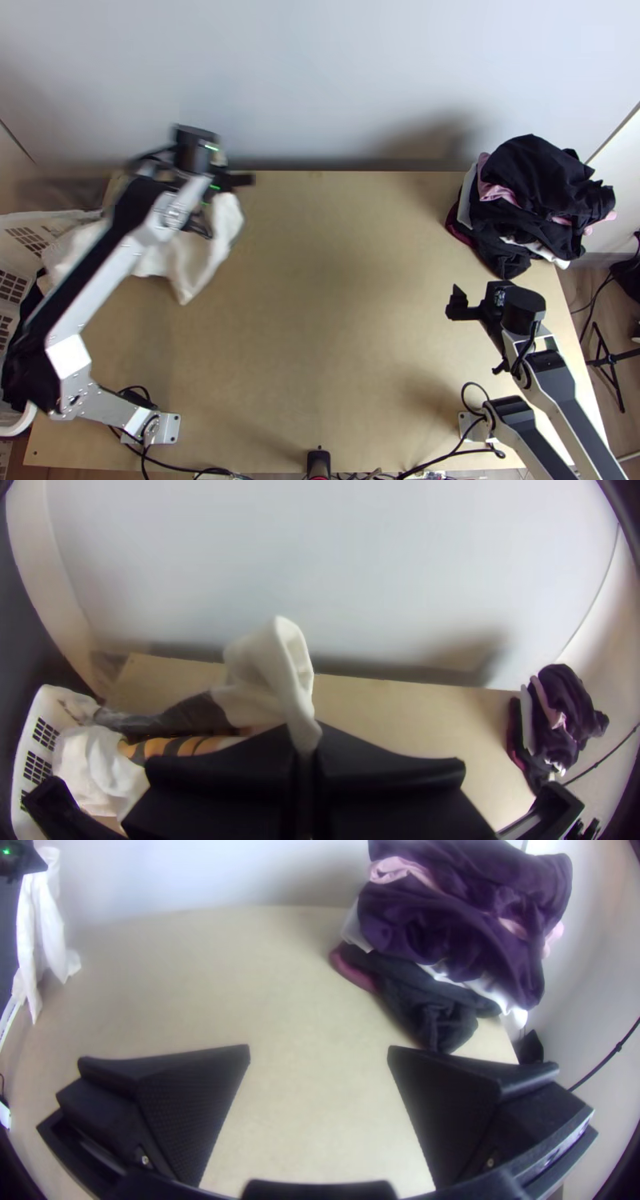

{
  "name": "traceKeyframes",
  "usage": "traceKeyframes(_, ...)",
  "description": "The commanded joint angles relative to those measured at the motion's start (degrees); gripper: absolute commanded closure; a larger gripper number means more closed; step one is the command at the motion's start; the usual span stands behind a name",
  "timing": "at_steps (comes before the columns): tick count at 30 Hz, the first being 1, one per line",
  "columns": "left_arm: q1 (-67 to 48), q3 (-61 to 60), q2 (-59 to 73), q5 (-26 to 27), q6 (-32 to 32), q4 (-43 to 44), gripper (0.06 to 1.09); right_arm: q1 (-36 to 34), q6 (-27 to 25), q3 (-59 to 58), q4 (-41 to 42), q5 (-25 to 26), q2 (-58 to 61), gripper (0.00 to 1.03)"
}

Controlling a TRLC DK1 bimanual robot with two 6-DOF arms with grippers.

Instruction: Fold the t-shirt

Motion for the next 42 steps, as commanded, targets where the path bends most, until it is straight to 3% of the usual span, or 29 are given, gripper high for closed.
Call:
traceKeyframes(1, -13.2, 1.8, 7.9, -1.2, -4.5, 0.6, 1.05, -0.7, 1.1, -1.8, 1.9, 0.0, -0.3, 0.07)
traceKeyframes(16, -26.5, 28.7, 31.7, -0.6, -12.6, 1.2, 1.05, -0.7, 2.7, -3.8, 1.3, 0.0, -4.0, 0.07)
traceKeyframes(23, -29.3, 31.0, 34.9, 1.9, -14.6, 19.5, 1.05, -0.4, 2.6, -5.6, 2.8, 0.0, -4.3, 0.07)
traceKeyframes(28, -31.2, 32.2, 38.7, 5.3, -13.5, 25.4, 1.05, 0.2, 2.3, -6.9, 4.2, 0.0, -4.2, 0.07)
traceKeyframes(33, -31.7, 32.2, 45.6, 5.3, -13.1, 30.0, 1.05, 0.2, 2.2, -7.3, 4.2, 0.0, -4.3, 0.07)
traceKeyframes(38, -32.1, 32.3, 48.8, 4.8, -13.3, 40.1, 1.05, 0.2, 2.3, -6.6, 4.2, 0.0, -5.0, 0.07)
traceKeyframes(42, -31.9, 32.5, 50.2, 0.8, -11.0, 46.8, 1.05, 0.2, 2.4, -6.6, 4.0, 0.0, -5.1, 0.07)
